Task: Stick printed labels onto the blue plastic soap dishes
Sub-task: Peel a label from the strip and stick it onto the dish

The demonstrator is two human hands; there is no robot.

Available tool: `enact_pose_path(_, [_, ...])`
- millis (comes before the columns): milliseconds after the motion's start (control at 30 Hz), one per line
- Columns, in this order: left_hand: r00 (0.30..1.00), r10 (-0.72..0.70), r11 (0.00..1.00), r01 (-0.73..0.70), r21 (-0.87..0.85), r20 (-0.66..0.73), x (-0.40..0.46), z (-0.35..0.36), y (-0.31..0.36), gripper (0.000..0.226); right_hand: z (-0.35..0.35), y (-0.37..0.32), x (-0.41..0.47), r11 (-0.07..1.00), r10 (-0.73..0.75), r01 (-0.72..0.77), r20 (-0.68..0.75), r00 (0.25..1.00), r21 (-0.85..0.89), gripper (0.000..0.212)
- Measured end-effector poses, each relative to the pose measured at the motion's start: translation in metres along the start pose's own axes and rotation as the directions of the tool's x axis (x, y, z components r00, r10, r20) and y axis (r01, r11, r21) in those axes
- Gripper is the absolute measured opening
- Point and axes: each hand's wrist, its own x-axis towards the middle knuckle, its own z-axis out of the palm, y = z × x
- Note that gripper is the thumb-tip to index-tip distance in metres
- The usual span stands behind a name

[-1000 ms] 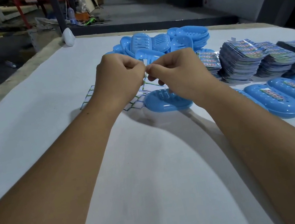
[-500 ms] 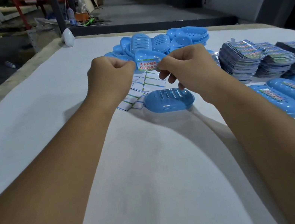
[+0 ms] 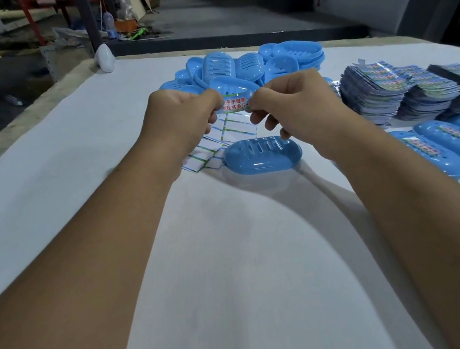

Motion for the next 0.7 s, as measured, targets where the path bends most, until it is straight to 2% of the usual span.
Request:
enact_pose_path(200, [0.999, 0.033, 0.997, -0.033, 0.068, 0.011, 0.0002, 0.0006, -0.0031, 0.018, -0.0023, 0.0017, -0.0007, 0.999, 0.016, -0.016, -0.009, 1.0, -0.039, 0.021])
enact_pose_path(300, [1.0, 0.015, 0.999, -0.015, 0.039, -0.009, 0.0003, 0.002, -0.0014, 0.022, -0.0024, 0.0021, -0.0008, 0.999, 0.012, -0.013, -0.024, 1.0, -0.03, 0.021])
enact_pose_path(500, [1.0, 0.007, 1.0, -0.007, -0.011, -0.008, -0.0004, 0.0041, 0.002, 0.044, -0.0017, 0.0027, -0.0003, 1.0, 0.013, -0.014, -0.028, 1.0, -0.02, 0.021])
enact_pose_path(700, [0.997, 0.067, 0.991, -0.069, 0.11, 0.03, -0.0019, 0.0005, -0.0026, 0.02, -0.0021, 0.0028, -0.0006, 0.999, 0.023, -0.024, -0.026, 0.999, -0.024, 0.021])
